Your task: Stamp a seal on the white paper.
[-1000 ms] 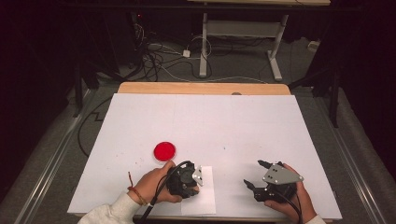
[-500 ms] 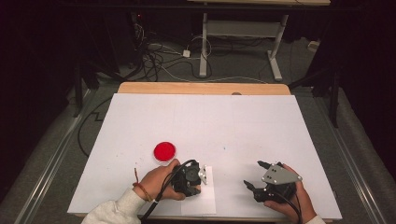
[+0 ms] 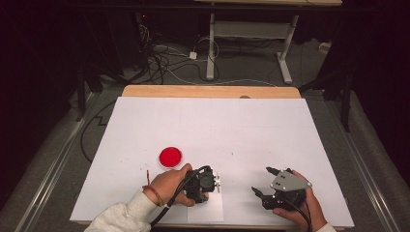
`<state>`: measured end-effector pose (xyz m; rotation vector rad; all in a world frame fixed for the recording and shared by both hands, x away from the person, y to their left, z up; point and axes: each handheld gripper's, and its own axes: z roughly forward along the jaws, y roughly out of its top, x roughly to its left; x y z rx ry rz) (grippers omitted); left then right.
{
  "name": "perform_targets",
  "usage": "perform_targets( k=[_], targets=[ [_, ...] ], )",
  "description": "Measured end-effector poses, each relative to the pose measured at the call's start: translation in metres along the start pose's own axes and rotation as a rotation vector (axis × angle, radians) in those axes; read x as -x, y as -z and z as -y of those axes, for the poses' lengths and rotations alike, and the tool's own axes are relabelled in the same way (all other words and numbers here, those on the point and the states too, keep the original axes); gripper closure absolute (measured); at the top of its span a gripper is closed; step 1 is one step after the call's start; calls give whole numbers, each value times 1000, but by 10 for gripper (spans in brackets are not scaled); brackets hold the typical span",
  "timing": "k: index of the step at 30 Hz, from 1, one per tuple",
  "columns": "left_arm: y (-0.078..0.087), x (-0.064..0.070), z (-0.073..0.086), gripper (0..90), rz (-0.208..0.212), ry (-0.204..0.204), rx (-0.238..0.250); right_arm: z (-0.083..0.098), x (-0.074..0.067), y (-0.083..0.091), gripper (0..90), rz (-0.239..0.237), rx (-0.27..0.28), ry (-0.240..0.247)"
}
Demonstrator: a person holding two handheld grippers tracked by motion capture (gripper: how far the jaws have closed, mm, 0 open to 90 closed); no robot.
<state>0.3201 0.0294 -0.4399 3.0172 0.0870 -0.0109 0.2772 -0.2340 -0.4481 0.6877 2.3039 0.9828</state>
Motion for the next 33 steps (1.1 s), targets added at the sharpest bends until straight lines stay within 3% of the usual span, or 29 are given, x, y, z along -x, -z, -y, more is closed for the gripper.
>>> perform_targets(
  k=[14, 26, 33],
  targets=[
    [0, 1, -1, 735, -4, 0, -10, 0, 0, 0, 244, 0, 0, 4],
    [0, 1, 2, 735, -7, 8, 17, 0, 0, 1, 238, 5, 1, -2],
    [0, 2, -1, 735, -11, 1, -10, 0, 0, 0, 236, 4, -3, 5]
  ],
)
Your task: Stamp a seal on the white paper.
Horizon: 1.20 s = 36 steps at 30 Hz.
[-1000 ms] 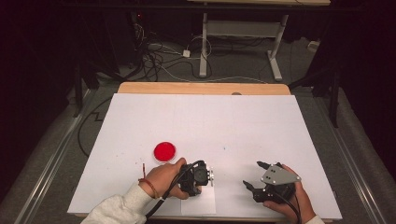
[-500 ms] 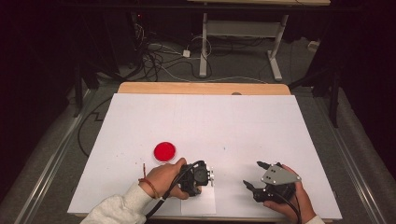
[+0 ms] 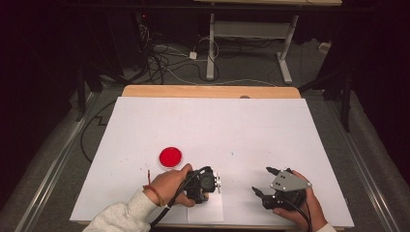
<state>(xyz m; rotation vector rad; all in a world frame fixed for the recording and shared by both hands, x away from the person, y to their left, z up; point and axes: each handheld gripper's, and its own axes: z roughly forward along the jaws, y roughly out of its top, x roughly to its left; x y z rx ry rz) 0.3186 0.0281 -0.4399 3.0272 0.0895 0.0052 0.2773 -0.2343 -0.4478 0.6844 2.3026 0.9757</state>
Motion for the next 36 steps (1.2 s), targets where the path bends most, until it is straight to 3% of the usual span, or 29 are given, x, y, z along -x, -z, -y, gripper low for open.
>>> perform_targets(
  k=[8, 11, 12, 14, 17, 22, 29, 34, 36],
  targets=[
    [0, 0, -2, 735, 0, 1, -11, 0, 0, 0, 237, -3, 1, 0],
    [1, -1, 1, 734, 4, 6, 10, 0, 0, 0, 236, -2, 2, 0],
    [1, -2, 4, 734, 11, 7, 28, 0, 0, 0, 236, -1, 3, -3],
    [3, -4, 9, 734, -17, 22, 52, 0, 1, 1, 236, 2, 7, -7],
    [13, -9, 19, 734, -4, 47, 148, 0, 1, 2, 236, -2, 12, -6],
    [26, -9, 31, 734, -16, 74, 248, 0, 2, 3, 236, 4, 12, -8],
    [33, -4, 39, 733, -71, 75, 337, 0, 2, 3, 236, 4, 16, -8],
    [38, -4, 47, 733, -84, 80, 395, 1, 3, 4, 236, 10, 20, -9],
    [39, -4, 50, 733, -105, 110, 427, 0, 3, 5, 236, 12, 24, -11]
  ],
)
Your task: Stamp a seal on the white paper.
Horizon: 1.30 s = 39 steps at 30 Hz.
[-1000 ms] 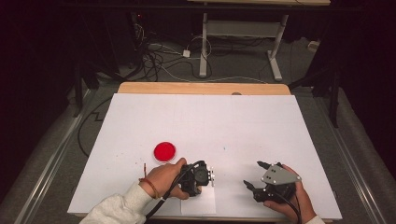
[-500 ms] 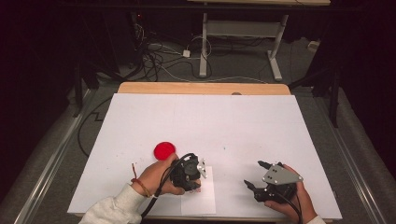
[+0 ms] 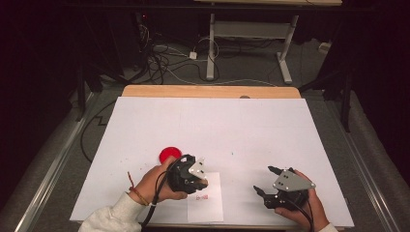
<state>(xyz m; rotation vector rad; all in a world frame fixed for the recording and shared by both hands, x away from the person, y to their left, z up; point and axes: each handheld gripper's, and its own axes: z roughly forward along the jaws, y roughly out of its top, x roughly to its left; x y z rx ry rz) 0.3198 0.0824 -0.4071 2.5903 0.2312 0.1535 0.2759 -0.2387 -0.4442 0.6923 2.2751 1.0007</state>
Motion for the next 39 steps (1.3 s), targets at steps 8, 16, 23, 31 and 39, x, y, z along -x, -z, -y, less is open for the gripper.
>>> perform_targets(
  k=[8, 16, 23, 31, 39],
  targets=[
    [15, 2, 11, 733, -99, 27, 135, -1, 0, 2, 236, 9, 8, 2],
    [26, 2, 24, 733, -160, 49, 219, -3, 0, 5, 235, 24, 31, 2],
    [29, 3, 34, 733, -228, 63, 270, -4, -1, 7, 235, 30, 49, 5],
    [32, 3, 42, 733, -261, 69, 293, -5, -1, 9, 233, 36, 64, 3],
    [37, 1, 55, 733, -289, 81, 296, -5, 0, 9, 233, 39, 67, 0]
  ],
)
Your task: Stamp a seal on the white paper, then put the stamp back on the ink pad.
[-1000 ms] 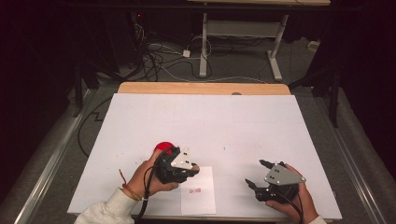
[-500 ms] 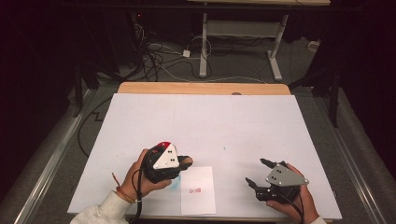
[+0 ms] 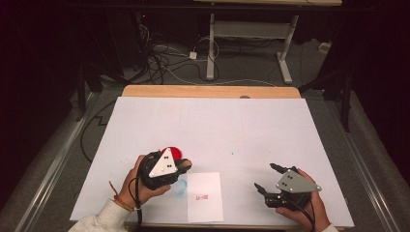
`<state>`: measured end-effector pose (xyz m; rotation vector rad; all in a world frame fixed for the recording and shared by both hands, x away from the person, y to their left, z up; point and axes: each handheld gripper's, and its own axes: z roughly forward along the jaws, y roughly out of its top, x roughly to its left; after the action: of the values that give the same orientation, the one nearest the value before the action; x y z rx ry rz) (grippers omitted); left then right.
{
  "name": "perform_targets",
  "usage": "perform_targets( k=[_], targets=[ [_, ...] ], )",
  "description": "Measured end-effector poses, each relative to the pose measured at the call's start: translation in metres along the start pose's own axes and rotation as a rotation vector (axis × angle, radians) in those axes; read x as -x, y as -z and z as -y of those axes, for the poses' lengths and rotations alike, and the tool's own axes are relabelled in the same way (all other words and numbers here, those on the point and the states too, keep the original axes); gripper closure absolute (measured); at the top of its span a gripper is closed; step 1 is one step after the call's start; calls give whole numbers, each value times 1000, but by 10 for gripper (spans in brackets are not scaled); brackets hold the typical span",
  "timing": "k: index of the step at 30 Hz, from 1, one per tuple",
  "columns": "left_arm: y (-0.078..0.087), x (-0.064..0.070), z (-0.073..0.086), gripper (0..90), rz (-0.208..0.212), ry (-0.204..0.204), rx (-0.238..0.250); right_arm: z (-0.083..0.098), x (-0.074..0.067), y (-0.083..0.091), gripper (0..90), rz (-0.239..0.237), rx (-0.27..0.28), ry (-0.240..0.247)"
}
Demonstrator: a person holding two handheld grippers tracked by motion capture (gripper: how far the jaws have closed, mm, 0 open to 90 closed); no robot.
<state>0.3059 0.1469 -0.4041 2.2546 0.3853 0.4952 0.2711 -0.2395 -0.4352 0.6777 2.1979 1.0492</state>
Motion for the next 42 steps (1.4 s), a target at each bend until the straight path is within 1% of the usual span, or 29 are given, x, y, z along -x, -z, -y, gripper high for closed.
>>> perform_targets(
  k=[2, 4, 5, 6, 8, 10, 12, 13, 15, 16, 21, 22, 23, 24, 29, 35, 42],
  targets=[
    [2, -1, 2, 733, 1, 7, 0, 0, 0, 0, 233, 0, 1, -2],
    [3, -1, 5, 733, -7, 15, 3, -1, 0, 0, 233, 1, 4, -2],
    [4, -2, 6, 733, -7, 17, -3, -1, 0, 0, 233, 0, 5, -3],
    [5, -2, 7, 733, -17, 17, -1, -1, 0, 0, 233, -1, 4, -2],
    [7, -3, 10, 733, -22, 24, -5, -1, 0, -1, 233, -3, 3, -1],
    [8, -3, 12, 733, -32, 25, -1, -1, 0, -1, 233, -4, 4, -1],
    [9, -4, 14, 733, -27, 29, -7, -1, 0, 0, 233, -1, 5, -2],
    [10, -3, 15, 733, -37, 24, -9, -1, 1, 0, 233, -2, 5, -3],
    [10, -3, 16, 733, -32, 28, -18, -1, 1, -1, 233, -3, 5, -2],
    [10, -3, 17, 733, -41, 27, -17, -1, 1, -1, 233, -4, 5, -2],
    [13, -3, 22, 733, -46, 31, -25, -2, 0, -2, 233, -7, 7, 0],
    [14, -2, 23, 733, -61, 30, -23, -2, 0, -2, 233, -9, 6, 1],
    [15, -2, 24, 733, -69, 37, -23, -2, 0, -2, 233, -10, 7, 1],
    [15, -3, 25, 734, -65, 45, -23, -2, 0, -2, 233, -9, 7, 1],
    [20, -3, 32, 733, -83, 65, -11, -2, 1, -1, 233, -7, 12, -6],
    [25, -3, 39, 734, -102, 75, -27, -3, 1, -1, 233, -9, 9, -2],
    [33, -4, 48, 734, -109, 101, -35, -3, 0, -2, 233, -15, 7, 5]
  ],
)
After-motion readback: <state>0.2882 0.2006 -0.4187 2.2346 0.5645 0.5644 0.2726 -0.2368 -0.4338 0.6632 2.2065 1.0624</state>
